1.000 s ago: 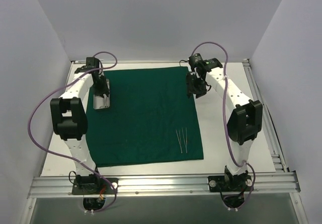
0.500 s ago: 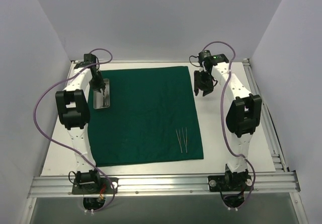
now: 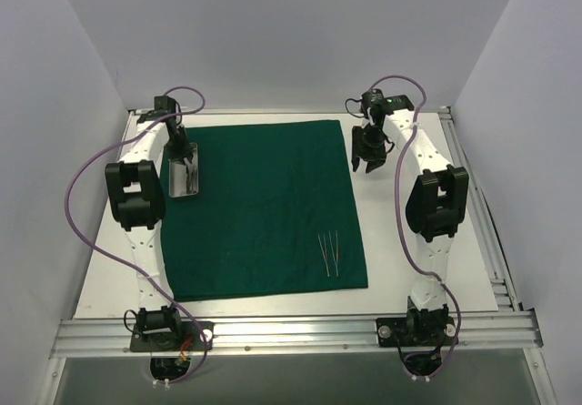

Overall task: Open and lay out the surgical kit
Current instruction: Pick up the medical item from the container.

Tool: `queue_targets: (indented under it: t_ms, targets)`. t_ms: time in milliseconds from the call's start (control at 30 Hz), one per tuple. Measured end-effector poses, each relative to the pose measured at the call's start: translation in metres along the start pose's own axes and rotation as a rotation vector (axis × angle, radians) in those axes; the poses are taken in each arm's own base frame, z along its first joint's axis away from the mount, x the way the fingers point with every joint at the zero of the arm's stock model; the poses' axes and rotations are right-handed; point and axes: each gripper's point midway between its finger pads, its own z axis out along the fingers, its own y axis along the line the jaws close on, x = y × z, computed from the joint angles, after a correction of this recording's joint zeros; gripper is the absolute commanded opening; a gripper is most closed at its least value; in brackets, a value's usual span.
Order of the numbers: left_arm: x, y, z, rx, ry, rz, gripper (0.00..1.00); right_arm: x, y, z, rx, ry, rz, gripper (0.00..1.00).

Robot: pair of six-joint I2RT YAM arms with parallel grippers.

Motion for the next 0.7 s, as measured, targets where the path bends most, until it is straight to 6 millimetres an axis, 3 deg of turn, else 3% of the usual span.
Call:
queue_targets:
  t_ms: [700]
  targets:
    - [0.013,-0.008,0.007,0.019,0.046,0.014,0.32,0.007,0.003,0.007,-0.027,0.032,0.006,0.38]
